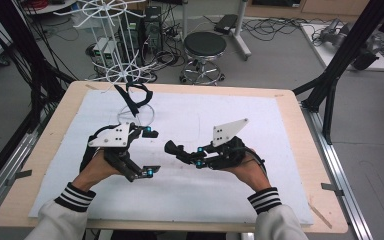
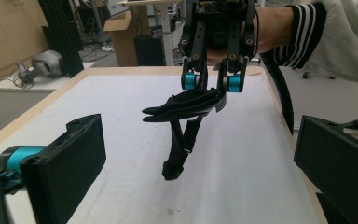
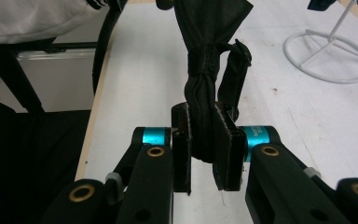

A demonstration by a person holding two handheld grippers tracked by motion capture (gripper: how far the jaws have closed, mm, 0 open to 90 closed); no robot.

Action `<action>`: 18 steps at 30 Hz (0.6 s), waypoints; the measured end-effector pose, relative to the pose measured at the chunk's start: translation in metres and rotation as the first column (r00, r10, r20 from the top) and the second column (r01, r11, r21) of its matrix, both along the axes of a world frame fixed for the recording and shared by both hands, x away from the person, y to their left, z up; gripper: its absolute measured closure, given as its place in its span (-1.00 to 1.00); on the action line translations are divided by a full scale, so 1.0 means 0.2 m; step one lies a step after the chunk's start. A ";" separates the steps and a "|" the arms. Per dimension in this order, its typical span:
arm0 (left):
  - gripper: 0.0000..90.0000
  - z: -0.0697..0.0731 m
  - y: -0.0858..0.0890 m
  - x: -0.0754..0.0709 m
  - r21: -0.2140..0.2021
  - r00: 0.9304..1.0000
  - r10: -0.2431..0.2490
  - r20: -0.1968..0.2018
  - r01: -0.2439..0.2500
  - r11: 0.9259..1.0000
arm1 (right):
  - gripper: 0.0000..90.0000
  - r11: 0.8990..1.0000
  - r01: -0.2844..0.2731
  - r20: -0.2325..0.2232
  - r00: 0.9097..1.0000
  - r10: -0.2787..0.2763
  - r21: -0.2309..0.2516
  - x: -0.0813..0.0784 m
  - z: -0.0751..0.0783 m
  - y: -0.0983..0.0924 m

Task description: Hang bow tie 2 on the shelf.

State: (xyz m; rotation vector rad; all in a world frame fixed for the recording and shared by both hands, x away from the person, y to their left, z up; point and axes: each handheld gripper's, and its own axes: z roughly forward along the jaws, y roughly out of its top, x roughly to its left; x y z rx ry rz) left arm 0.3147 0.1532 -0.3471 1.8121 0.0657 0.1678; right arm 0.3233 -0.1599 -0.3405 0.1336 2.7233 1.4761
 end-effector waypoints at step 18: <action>-0.55 0.00 -0.10 0.01 0.015 0.998 -0.063 0.009 0.063 0.998 | 0.75 0.999 -0.039 0.000 0.999 0.039 0.012 -0.01 0.00 0.02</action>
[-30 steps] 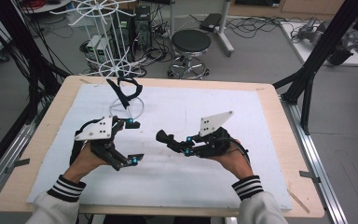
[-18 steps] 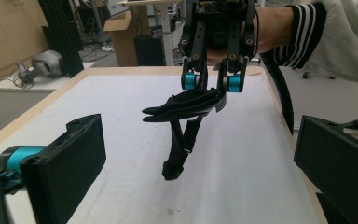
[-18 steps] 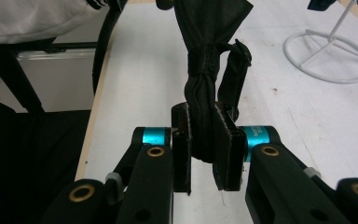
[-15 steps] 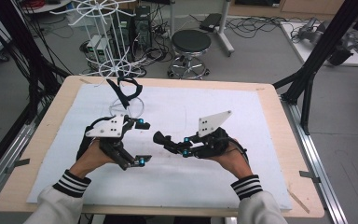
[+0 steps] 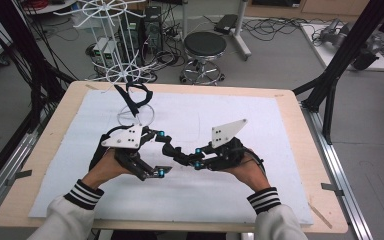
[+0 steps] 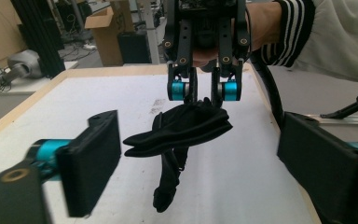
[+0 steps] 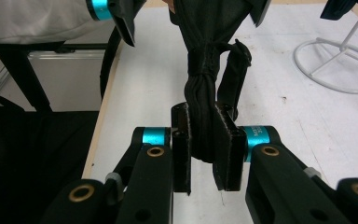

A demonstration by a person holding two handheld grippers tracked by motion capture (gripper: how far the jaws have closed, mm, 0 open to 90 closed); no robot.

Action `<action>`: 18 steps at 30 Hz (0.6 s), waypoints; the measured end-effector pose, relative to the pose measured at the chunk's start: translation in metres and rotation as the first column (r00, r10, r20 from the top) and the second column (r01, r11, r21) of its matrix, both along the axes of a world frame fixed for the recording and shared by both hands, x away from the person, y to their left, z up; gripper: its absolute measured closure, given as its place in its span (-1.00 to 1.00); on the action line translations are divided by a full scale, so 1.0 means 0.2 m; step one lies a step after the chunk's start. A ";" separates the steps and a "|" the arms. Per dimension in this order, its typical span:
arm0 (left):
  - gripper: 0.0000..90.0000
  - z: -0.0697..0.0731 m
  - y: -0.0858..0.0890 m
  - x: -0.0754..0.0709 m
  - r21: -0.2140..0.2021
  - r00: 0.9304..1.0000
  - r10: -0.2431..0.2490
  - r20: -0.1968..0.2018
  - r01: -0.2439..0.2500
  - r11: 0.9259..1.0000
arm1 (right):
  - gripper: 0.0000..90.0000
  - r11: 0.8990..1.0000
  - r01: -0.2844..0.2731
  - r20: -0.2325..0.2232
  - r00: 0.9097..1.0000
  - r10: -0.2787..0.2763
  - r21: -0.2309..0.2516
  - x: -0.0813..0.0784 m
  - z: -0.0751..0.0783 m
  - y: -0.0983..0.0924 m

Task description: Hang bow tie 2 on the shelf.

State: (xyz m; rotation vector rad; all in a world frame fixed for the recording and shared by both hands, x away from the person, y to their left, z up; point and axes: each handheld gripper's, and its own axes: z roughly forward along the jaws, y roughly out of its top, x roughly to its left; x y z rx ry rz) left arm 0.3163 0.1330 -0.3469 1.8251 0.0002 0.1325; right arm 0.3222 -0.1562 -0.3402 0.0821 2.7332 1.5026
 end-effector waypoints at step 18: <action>0.00 0.00 0.01 0.02 0.002 1.000 0.005 0.011 -0.005 1.000 | 0.75 0.999 -0.041 0.012 0.999 0.041 0.012 0.00 0.00 0.01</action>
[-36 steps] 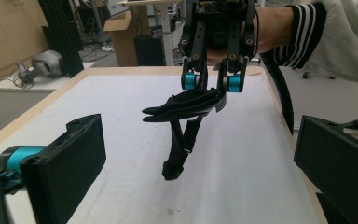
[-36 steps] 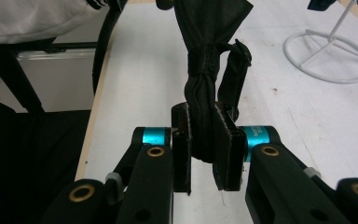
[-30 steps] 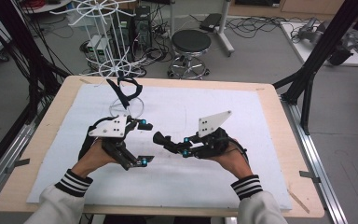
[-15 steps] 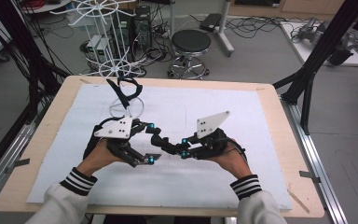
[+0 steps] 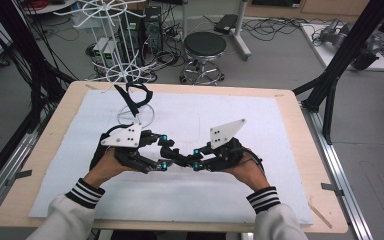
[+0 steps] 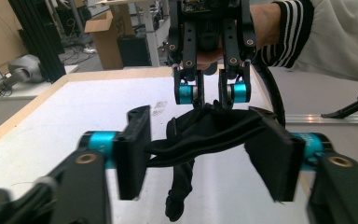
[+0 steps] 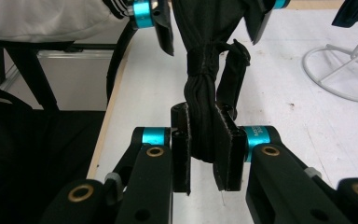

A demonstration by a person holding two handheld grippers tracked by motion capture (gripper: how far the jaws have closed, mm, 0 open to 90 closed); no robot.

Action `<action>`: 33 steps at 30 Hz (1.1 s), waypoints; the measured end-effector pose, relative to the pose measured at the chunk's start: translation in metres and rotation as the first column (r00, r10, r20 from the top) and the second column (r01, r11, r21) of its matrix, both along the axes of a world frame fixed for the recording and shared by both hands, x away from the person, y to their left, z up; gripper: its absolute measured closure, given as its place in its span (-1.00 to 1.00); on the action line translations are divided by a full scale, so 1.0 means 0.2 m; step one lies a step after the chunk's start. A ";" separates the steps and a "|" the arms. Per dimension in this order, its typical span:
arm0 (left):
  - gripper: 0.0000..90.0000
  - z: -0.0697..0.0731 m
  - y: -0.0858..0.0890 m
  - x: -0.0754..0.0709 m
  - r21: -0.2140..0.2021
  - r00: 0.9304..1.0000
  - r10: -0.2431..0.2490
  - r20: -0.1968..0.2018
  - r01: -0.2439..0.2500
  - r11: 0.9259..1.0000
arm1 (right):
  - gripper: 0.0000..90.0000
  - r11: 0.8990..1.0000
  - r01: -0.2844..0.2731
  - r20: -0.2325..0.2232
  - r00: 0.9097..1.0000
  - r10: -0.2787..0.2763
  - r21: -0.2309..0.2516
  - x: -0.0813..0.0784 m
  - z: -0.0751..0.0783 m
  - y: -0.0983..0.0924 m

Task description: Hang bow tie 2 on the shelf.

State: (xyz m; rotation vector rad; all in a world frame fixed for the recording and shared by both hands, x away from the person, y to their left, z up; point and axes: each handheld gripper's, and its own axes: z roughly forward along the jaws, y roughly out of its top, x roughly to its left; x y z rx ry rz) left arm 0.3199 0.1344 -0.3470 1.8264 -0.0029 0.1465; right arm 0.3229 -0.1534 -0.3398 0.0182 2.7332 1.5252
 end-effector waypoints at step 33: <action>0.76 0.01 0.00 -0.02 0.022 1.000 0.007 0.003 -0.007 1.000 | 0.68 0.998 0.051 0.002 0.999 -0.052 0.021 0.01 0.01 -0.02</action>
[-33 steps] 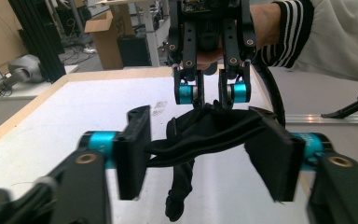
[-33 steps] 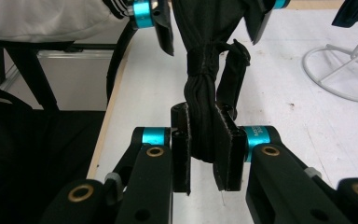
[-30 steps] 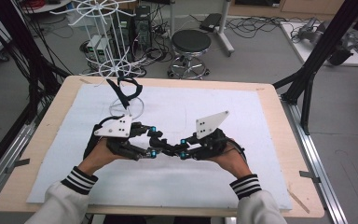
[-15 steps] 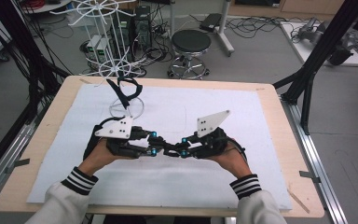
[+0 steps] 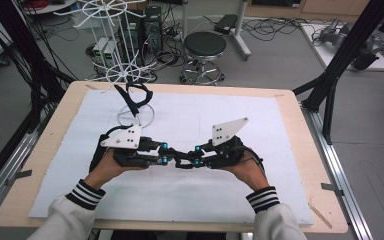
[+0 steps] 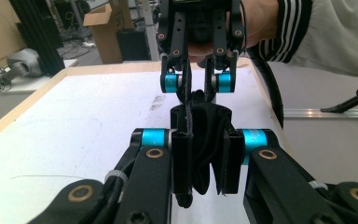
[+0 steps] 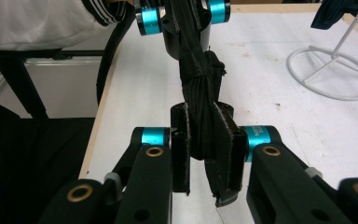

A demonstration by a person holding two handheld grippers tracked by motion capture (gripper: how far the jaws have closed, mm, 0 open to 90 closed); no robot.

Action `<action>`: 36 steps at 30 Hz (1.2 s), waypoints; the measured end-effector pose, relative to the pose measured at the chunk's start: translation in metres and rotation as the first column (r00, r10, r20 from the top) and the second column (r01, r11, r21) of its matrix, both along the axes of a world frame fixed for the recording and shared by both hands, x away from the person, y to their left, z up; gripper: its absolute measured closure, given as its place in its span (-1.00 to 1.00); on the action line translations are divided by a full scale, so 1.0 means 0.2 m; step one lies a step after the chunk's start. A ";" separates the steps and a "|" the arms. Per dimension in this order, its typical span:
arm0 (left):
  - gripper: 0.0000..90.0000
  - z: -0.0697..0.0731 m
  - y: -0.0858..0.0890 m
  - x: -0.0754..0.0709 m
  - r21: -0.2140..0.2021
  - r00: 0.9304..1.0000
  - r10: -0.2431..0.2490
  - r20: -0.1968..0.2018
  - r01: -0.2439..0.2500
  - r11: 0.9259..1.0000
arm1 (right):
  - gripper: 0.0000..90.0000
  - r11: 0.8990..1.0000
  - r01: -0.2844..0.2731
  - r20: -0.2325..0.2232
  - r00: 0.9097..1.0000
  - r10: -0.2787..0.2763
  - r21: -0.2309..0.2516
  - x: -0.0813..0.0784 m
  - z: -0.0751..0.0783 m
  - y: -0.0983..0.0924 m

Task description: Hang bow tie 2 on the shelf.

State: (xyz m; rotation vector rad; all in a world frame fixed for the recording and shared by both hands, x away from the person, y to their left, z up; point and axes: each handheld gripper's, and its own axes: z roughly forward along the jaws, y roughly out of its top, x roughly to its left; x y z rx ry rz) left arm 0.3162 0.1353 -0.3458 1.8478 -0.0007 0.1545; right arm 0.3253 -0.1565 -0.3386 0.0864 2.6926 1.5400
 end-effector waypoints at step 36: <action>0.76 0.05 0.15 0.00 -0.054 0.984 0.175 -0.043 -0.177 0.983 | -0.99 0.909 0.386 0.027 0.919 -0.394 0.158 -0.15 -0.14 -0.22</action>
